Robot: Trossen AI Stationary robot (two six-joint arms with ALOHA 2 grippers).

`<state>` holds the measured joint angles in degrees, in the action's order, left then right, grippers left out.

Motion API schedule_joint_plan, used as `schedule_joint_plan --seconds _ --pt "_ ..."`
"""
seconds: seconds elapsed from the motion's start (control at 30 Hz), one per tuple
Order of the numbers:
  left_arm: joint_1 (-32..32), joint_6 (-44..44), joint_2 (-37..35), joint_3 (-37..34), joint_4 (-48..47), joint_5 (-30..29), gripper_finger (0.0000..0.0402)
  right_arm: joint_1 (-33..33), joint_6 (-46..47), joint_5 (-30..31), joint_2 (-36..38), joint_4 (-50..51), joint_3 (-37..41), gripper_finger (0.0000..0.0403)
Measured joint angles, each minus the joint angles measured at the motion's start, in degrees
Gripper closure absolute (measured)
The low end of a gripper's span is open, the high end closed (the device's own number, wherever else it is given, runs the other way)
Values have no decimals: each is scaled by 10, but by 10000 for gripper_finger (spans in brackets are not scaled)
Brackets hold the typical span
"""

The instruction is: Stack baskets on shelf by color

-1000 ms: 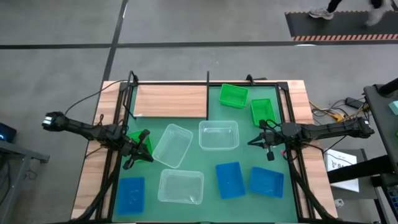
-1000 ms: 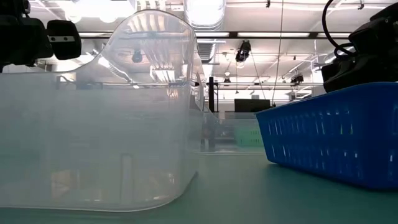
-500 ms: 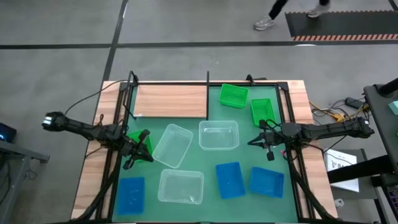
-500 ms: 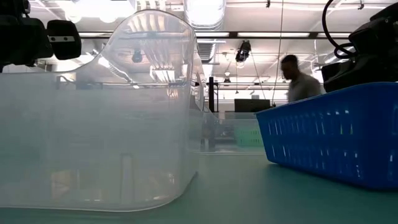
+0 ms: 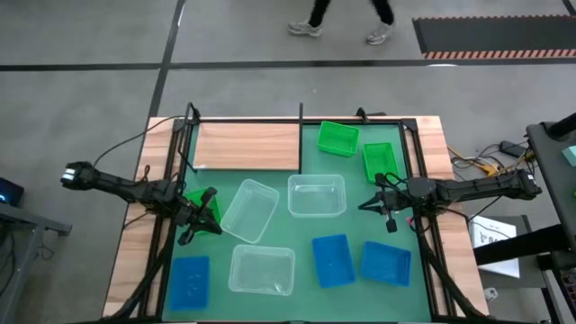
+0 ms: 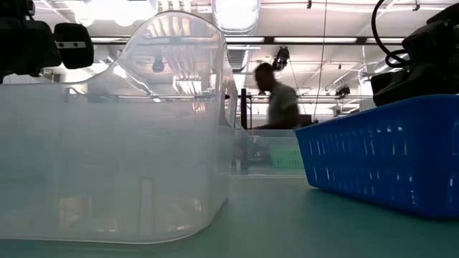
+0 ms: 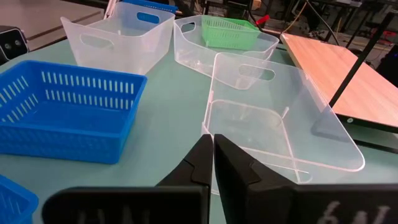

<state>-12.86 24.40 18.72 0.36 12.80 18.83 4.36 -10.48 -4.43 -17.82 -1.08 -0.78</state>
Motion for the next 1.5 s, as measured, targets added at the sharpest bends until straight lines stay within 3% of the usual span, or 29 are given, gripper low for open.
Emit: schedule_joint_plan --seconds 1.5 --pt "0 0 0 0 0 0 394 0 -29 4 2 -13 1 394"
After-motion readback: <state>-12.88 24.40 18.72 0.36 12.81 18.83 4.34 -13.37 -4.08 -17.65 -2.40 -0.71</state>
